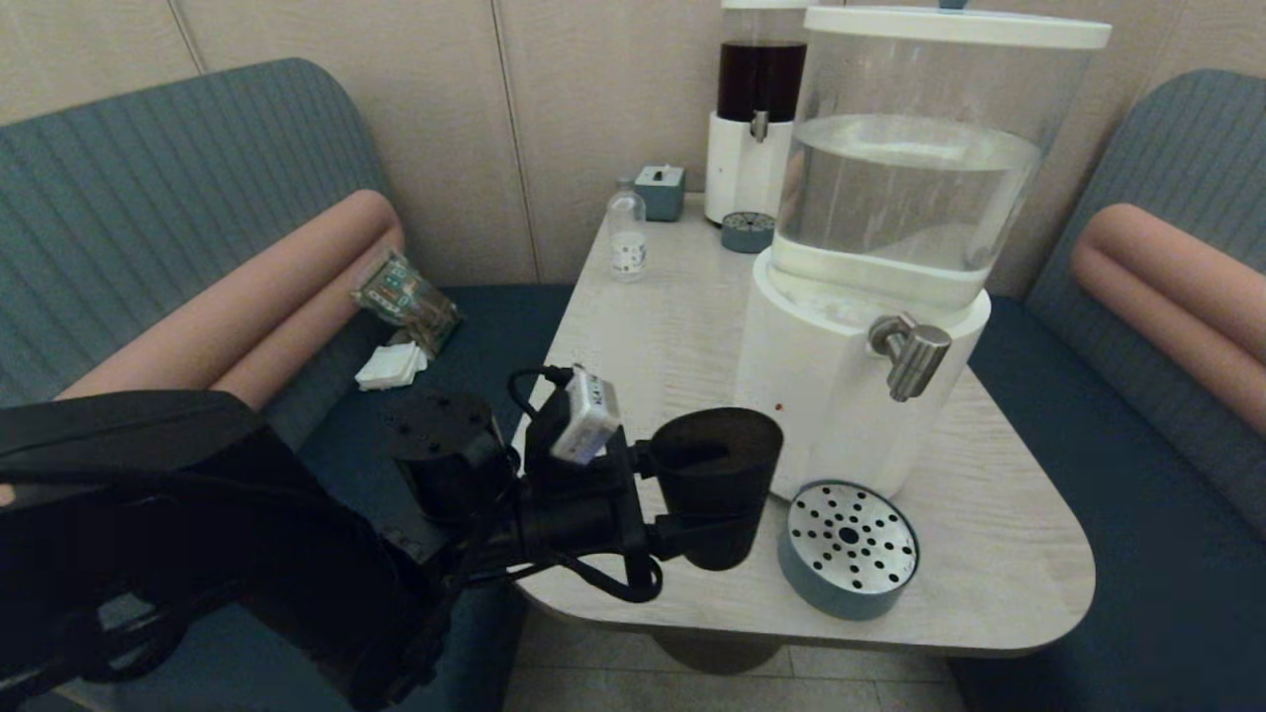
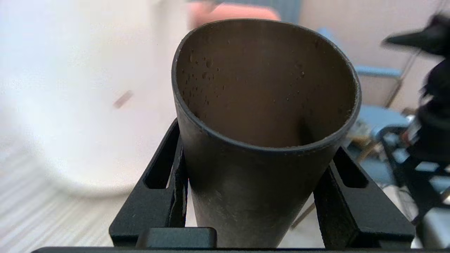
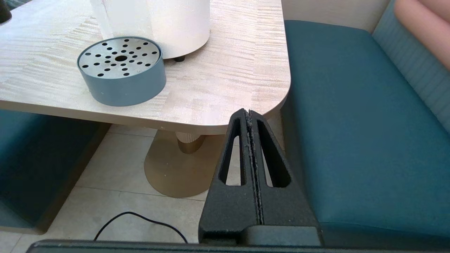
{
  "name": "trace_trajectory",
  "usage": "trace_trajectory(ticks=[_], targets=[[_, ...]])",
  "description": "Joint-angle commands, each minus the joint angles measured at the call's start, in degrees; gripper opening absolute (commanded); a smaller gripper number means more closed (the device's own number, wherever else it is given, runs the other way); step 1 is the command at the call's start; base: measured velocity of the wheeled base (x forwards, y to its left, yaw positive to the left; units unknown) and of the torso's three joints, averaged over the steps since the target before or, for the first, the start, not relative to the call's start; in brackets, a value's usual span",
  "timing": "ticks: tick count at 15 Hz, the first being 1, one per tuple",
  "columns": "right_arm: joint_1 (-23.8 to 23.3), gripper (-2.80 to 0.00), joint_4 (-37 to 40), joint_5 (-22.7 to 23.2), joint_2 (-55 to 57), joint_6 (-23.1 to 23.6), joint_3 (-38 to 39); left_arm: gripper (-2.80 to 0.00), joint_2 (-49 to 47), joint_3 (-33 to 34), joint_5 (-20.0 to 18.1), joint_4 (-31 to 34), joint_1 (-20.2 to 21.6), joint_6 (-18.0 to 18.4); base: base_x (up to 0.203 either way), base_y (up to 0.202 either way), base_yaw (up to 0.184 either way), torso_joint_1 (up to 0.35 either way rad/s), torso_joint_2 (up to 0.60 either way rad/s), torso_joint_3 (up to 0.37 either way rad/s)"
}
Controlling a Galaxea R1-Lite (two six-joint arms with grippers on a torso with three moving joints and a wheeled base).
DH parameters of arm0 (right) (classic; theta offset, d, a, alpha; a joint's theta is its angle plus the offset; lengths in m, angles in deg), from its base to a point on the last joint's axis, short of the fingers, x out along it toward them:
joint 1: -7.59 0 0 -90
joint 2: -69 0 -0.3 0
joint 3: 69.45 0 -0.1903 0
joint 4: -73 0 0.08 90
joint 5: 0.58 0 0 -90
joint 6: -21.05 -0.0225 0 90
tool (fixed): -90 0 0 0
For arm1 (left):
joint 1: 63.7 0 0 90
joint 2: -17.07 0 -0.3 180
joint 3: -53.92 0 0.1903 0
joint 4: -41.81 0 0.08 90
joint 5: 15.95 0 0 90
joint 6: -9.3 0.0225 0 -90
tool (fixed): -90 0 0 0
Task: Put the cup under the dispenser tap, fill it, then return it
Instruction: Place it under the water dispenser
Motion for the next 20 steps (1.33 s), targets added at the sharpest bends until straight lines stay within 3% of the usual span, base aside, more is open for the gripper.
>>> trace_trajectory(ticks=[1,13,20], targets=[[0.0,-2.8,-0.03,-0.02,0.05,0.02,0.86,-2.8,1.33,-0.71,0.84,-0.49,-2.89,-0.12,0.0,0.0,0.0,0.0,0.0,0.0],[0.0,-2.8,-0.1,-0.02,0.05,0.02,0.88,-2.8,-16.53,-22.84,2.95,-0.49,-7.74,-2.03,0.0,0.0,0.0,0.0,0.0,0.0],[0.0,-2.8,-0.01,-0.02,0.05,0.02,0.88,-2.8,-24.93,-31.36,3.44,-0.49,-8.18,-2.39,0.0,0.0,0.0,0.0,0.0,0.0]])
